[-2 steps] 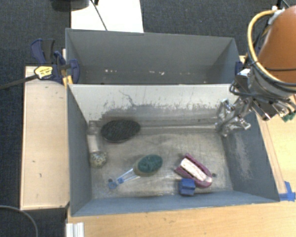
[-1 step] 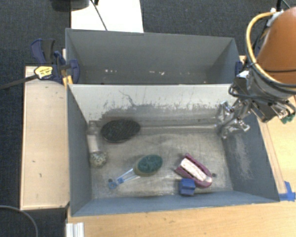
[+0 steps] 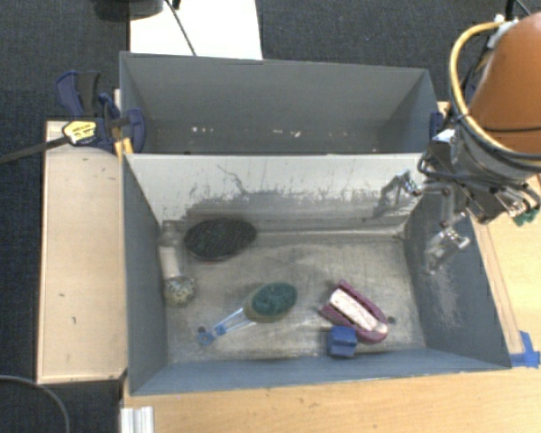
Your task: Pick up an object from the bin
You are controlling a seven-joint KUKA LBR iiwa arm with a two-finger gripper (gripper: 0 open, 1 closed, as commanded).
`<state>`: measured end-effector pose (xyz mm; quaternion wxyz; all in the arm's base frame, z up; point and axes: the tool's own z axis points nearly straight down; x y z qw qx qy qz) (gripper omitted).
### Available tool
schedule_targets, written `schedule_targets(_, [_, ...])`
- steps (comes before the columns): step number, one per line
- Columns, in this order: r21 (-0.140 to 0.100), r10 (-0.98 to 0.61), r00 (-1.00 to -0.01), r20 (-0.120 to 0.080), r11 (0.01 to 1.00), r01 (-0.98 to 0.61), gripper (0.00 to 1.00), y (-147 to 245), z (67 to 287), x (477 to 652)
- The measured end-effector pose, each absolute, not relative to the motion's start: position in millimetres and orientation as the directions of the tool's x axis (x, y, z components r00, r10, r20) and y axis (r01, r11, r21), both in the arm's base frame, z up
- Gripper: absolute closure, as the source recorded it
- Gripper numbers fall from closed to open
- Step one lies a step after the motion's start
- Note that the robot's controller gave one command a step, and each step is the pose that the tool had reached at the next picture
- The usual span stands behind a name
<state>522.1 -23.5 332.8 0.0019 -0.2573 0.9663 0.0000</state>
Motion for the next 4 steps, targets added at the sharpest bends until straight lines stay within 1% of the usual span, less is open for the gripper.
schedule_targets(1, [0.006,-0.613,-0.79,0.002,0.79,-0.613,0.0,53.0,222.8,498.8])
schedule_targets(2, [0.002,-0.817,-0.576,0.0,0.576,-0.817,0.0,0.9,95.0,476.0])
schedule_targets(3, [-0.002,-0.819,-0.573,-0.003,0.573,-0.819,1.0,1.6,97.0,477.3])
schedule_targets(4, [-0.009,-0.849,-0.528,-0.006,0.528,-0.849,1.0,2.1,249.6,487.7])
